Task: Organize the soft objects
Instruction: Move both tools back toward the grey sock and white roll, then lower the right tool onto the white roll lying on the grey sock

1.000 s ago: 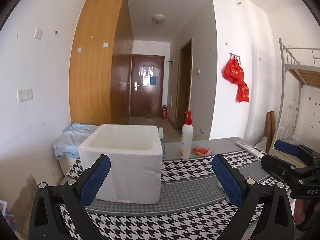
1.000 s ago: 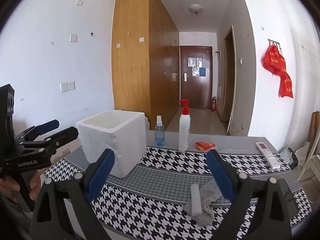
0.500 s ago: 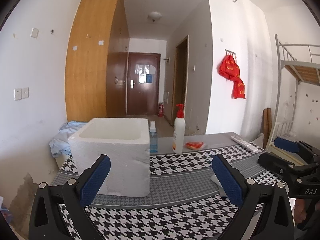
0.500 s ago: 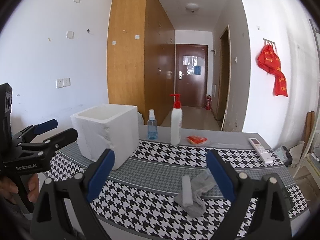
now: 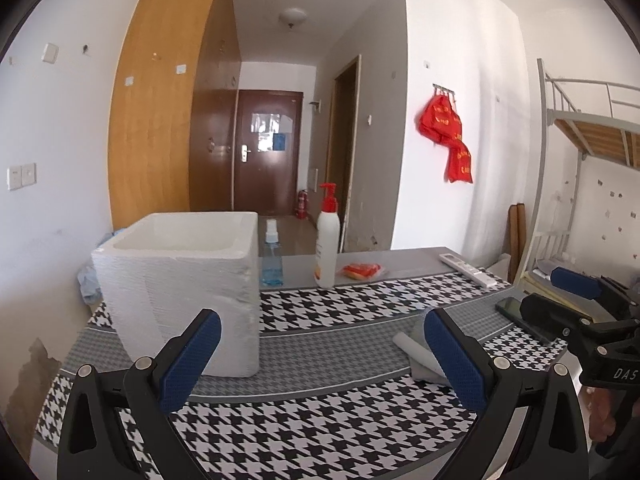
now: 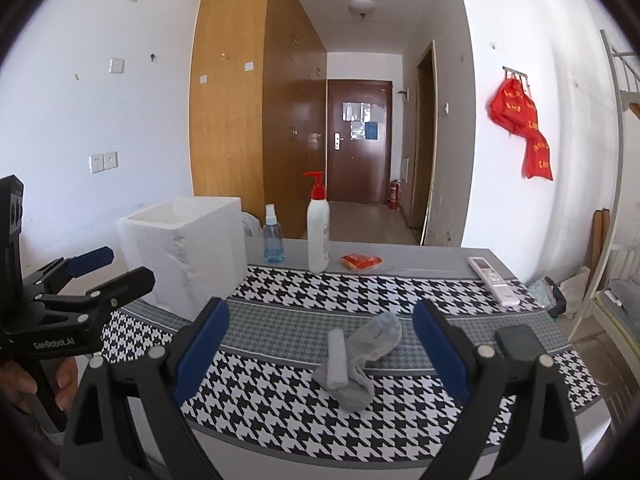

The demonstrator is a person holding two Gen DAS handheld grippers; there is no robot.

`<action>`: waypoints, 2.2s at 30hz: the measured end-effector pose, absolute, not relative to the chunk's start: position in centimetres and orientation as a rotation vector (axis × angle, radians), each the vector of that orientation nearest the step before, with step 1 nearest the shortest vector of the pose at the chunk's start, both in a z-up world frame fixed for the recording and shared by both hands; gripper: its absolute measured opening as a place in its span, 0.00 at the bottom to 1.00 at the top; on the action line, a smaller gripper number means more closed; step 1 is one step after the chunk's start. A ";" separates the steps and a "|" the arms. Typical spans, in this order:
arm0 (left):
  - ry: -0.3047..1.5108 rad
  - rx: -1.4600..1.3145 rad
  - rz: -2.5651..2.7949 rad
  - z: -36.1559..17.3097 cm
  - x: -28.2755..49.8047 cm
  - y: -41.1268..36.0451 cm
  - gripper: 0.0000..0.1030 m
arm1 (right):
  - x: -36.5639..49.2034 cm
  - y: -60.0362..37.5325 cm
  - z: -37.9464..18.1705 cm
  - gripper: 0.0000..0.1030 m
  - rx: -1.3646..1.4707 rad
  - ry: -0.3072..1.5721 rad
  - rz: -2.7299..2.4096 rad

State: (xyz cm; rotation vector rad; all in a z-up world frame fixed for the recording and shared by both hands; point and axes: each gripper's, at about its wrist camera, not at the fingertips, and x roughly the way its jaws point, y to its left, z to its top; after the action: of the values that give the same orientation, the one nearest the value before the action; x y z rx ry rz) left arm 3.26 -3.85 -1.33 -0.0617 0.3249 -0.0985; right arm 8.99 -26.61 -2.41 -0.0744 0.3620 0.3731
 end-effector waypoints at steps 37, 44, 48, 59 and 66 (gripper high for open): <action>0.484 -0.038 -0.122 -5.3 9.6 -5.5 0.99 | 14.0 -27.4 -8.2 0.79 -0.071 0.544 0.412; 0.508 -0.022 -0.105 -5.6 10.5 -5.5 0.99 | 15.6 -26.4 -8.9 0.74 -0.085 0.576 0.443; 0.519 -0.019 -0.097 -5.8 11.0 -5.3 0.99 | 16.6 -25.8 -9.2 0.73 -0.095 0.599 0.451; 0.560 -0.009 -0.108 -6.6 12.5 -5.0 0.99 | 20.0 -24.8 -10.9 0.55 -0.105 0.694 0.472; 0.589 -0.010 -0.156 -6.9 13.1 -5.2 0.99 | 21.7 -23.9 -12.2 0.42 -0.129 0.769 0.487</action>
State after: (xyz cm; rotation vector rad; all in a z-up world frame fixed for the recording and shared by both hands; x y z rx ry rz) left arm 13.10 -5.21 -6.89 -0.0104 0.5885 -0.1555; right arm 21.69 -23.89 -12.24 -0.1294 0.7688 0.4869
